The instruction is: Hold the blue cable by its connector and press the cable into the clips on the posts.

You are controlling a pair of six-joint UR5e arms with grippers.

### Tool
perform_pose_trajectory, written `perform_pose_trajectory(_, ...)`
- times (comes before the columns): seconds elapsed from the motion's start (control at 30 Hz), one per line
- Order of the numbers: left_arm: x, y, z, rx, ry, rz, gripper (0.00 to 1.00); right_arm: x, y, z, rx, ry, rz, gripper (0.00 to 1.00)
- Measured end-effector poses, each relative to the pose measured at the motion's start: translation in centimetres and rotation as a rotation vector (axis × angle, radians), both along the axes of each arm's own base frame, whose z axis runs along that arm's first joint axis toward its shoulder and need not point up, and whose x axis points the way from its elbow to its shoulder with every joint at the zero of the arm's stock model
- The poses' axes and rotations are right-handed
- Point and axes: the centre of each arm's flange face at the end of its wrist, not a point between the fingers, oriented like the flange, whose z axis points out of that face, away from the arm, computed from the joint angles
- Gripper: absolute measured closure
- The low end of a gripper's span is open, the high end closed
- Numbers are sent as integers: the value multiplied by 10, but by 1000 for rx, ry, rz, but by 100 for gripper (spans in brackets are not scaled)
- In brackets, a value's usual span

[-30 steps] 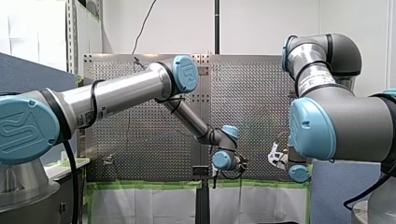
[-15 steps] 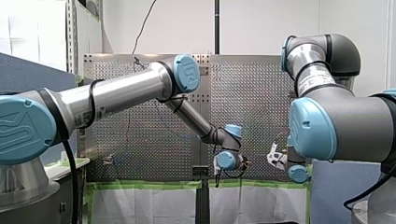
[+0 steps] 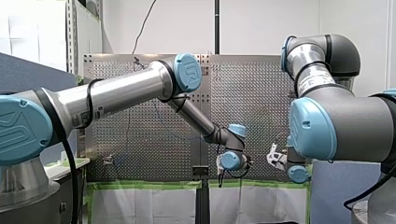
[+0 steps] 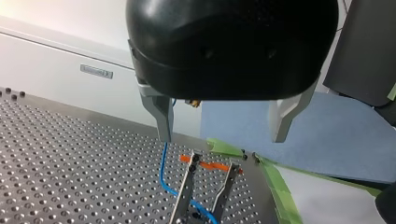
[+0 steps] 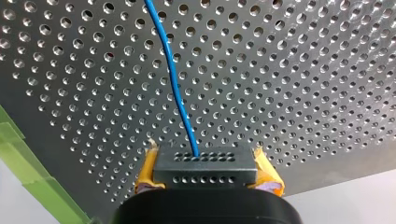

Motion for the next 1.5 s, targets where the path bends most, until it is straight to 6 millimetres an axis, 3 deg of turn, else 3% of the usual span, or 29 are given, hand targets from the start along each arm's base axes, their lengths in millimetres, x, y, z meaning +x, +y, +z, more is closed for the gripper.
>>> perform_pose_trajectory(0.7,-19,2,-2,56,21,20,0,1,1,-1,4,-10,3,100)
perform_pose_trajectory(1.17,-75,-18,51,-22,-57,-8,0,2,0,1,0,-49,5,100)
perform_pose_trajectory(1.5,-75,-1,89,-108,-82,68,0,8,0,3,-15,-81,18,100)
